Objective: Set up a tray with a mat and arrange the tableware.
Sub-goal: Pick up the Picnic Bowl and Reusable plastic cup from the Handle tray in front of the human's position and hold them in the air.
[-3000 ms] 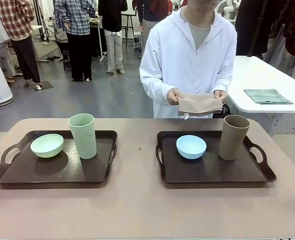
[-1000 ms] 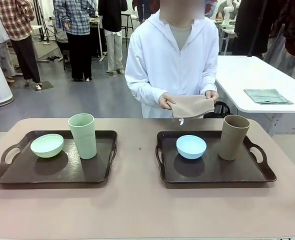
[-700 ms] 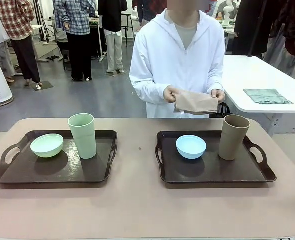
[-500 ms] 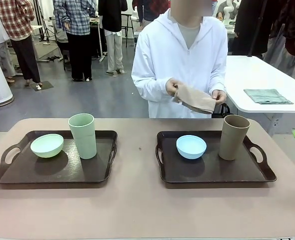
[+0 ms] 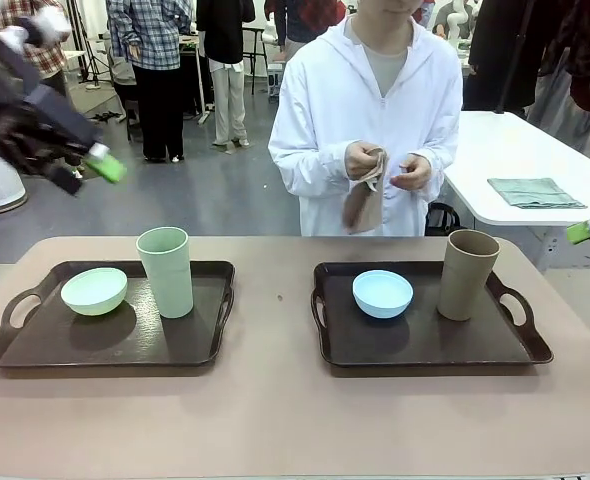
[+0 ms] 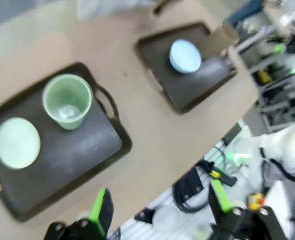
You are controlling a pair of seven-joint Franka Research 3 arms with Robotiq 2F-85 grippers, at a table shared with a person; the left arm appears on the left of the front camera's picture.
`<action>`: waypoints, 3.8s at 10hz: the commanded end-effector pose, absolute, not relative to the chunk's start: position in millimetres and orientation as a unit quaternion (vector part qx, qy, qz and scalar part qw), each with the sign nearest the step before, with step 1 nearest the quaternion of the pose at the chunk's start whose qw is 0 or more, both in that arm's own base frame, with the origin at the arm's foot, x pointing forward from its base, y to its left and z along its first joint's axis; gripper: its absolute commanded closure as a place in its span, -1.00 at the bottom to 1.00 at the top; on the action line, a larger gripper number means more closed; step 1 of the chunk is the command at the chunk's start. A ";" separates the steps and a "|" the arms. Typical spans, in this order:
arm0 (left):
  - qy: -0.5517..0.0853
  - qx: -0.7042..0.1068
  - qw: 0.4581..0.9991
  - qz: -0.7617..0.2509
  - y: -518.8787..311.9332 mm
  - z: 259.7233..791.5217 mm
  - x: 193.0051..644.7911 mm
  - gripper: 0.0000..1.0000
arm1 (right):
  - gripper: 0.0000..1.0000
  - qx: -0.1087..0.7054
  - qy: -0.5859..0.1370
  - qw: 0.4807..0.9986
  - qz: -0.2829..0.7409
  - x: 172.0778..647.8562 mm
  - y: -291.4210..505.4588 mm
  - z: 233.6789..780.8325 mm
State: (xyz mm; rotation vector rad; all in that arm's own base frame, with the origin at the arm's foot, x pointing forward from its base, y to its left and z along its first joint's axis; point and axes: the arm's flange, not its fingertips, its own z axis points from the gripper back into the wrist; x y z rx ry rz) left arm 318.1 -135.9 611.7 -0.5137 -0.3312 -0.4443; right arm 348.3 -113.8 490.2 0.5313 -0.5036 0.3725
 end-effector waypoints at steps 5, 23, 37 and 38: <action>-0.103 -0.106 0.951 -0.271 -329.6 554.1 360.8 -1.00 | -1.00 0.212 -0.237 0.873 0.371 385.0 -97.6 458.6; -0.059 -0.062 0.968 -0.236 -472.3 498.1 463.7 -1.00 | -1.00 0.261 -0.255 0.676 0.641 484.8 -103.8 408.2; -0.120 0.000 0.978 -0.173 -502.1 432.6 482.1 -1.00 | -1.00 0.315 -0.298 0.654 0.620 509.2 -107.5 326.8; -0.120 0.005 0.978 -0.169 -504.1 428.0 483.9 -1.00 | -1.00 0.323 -0.295 0.644 0.628 510.5 -102.7 321.4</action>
